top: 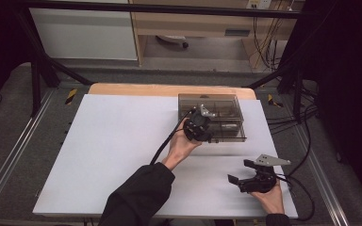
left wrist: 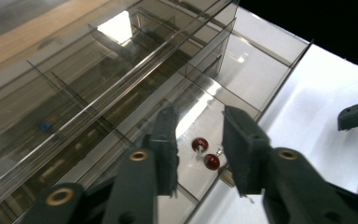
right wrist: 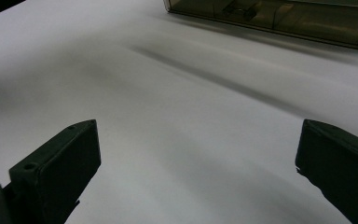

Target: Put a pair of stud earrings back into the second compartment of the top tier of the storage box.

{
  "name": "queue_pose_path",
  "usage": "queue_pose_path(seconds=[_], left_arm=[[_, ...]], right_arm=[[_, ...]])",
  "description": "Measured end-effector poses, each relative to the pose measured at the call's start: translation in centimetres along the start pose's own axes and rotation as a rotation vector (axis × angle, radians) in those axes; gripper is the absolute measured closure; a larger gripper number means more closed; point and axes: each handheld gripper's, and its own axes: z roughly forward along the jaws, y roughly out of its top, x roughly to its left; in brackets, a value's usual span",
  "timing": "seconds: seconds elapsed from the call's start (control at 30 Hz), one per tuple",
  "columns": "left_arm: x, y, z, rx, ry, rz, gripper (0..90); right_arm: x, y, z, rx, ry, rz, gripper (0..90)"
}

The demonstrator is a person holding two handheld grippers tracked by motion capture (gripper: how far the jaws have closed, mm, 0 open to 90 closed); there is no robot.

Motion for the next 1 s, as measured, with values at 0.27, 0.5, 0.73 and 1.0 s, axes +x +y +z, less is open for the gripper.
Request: queue_pose_path(seconds=[0.27, 0.5, 0.73, 1.0], left_arm=[[0.4, -1.5, -3.1, -0.042, -0.013, 0.034, 41.6], [1.9, -4.2, -5.7, -0.055, 0.004, 0.021, 27.4], [3.3, -6.7, -7.9, -0.071, 0.029, 0.007, 20.3], [4.9, -10.0, -10.1, -0.096, 0.057, -0.012, 11.4]], right_arm=[[0.0, 0.0, 0.0, 0.001, -0.003, 0.001, 0.6], [0.0, 0.0, 0.0, 0.001, -0.004, 0.001, 0.6], [0.0, 0.0, 0.1, 0.003, -0.006, -0.001, 0.6], [0.0, 0.0, 0.1, 0.005, -0.010, 0.004, 0.6]])
